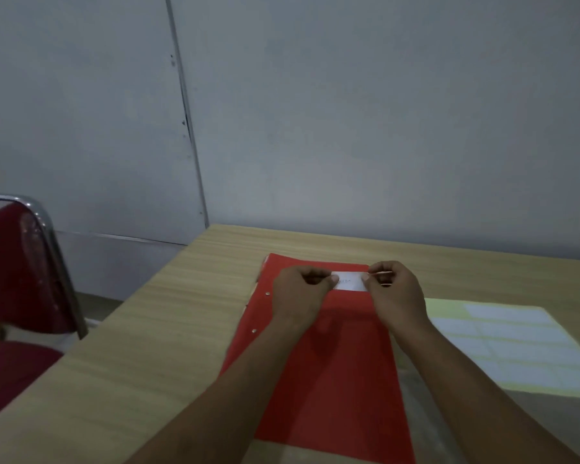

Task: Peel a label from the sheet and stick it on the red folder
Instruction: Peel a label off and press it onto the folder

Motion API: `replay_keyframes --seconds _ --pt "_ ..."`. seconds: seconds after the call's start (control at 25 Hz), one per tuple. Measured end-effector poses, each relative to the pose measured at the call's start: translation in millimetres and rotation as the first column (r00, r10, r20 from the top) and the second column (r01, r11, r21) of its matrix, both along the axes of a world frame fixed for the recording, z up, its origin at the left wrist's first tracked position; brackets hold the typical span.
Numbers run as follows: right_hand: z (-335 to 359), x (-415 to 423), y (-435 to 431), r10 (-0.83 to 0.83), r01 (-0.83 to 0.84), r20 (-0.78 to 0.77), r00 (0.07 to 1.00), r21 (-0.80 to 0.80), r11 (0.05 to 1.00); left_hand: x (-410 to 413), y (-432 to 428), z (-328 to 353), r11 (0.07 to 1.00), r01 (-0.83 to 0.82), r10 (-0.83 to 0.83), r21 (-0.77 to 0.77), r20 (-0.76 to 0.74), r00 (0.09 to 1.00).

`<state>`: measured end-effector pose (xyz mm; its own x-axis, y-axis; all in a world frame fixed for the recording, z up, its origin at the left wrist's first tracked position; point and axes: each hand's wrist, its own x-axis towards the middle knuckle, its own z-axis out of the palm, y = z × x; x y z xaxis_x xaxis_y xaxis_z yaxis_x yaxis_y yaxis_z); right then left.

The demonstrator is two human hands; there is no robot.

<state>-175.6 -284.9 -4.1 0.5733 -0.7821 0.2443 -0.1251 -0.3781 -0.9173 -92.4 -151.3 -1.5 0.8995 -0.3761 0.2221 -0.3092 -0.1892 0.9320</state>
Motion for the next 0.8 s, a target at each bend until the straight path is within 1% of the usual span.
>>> replay_keyframes --seconds 0.16,0.24,0.32,0.4,0.56,0.72,0.8 --pt "0 35 24 0.038 -0.037 0.032 0.999 -0.015 0.999 37 32 1 0.997 -0.059 0.053 0.043 0.124 0.991" --pt "-2 50 32 0.037 -0.036 0.054 0.998 -0.02 0.999 54 41 -1 0.996 -0.067 0.058 0.051 0.163 0.985" --pt "-4 65 39 0.04 -0.039 0.05 0.998 -0.016 0.999 67 45 -8 0.992 -0.078 0.057 0.098 0.209 0.976" --pt "-8 78 43 0.043 -0.043 0.015 0.999 -0.018 0.999 80 47 -15 0.982 -0.104 0.06 0.159 0.259 0.964" --pt "-19 96 50 0.032 -0.036 -0.076 0.997 -0.053 0.998 98 48 -26 0.958 -0.147 0.066 0.247 0.308 0.949" --pt "-26 106 58 0.002 -0.016 -0.147 0.989 -0.1 0.995 109 49 -32 0.95 -0.17 0.074 0.263 0.339 0.938" --pt "-26 111 60 -0.014 -0.007 -0.162 0.987 -0.132 0.991 114 48 -33 0.939 -0.191 0.073 0.285 0.38 0.922"
